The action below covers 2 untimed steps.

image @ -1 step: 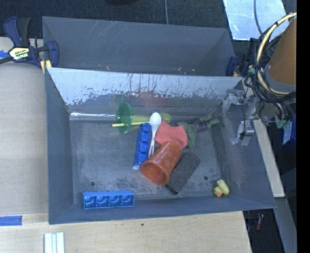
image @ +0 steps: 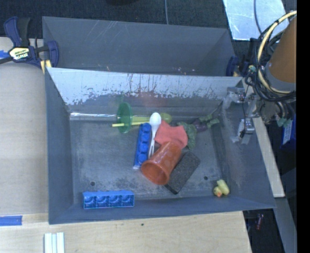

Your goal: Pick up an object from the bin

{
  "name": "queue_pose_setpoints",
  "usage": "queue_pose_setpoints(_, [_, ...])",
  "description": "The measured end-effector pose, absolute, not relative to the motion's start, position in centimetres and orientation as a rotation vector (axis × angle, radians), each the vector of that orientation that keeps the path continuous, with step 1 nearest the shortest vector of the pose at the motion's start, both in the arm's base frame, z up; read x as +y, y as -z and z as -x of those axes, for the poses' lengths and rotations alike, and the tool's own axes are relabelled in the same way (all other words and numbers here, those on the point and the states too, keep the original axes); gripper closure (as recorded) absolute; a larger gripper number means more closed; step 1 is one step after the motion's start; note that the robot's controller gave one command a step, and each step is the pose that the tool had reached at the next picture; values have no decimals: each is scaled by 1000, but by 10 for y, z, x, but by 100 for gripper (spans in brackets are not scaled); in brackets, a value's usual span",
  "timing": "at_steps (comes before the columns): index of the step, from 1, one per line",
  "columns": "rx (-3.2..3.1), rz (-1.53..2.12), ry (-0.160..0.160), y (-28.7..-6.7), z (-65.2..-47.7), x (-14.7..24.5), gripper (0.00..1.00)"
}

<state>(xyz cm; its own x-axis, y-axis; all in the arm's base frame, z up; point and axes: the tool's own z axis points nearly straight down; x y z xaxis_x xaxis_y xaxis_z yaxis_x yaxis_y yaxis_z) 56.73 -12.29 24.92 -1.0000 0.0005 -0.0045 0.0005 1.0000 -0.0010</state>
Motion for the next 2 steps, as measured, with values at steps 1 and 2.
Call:
queue_pose_setpoints(1, [3138,63,-2,-226,-578,-66,0])
queue_pose_setpoints(2, [3126,55,7,-168,-596,-26,0])
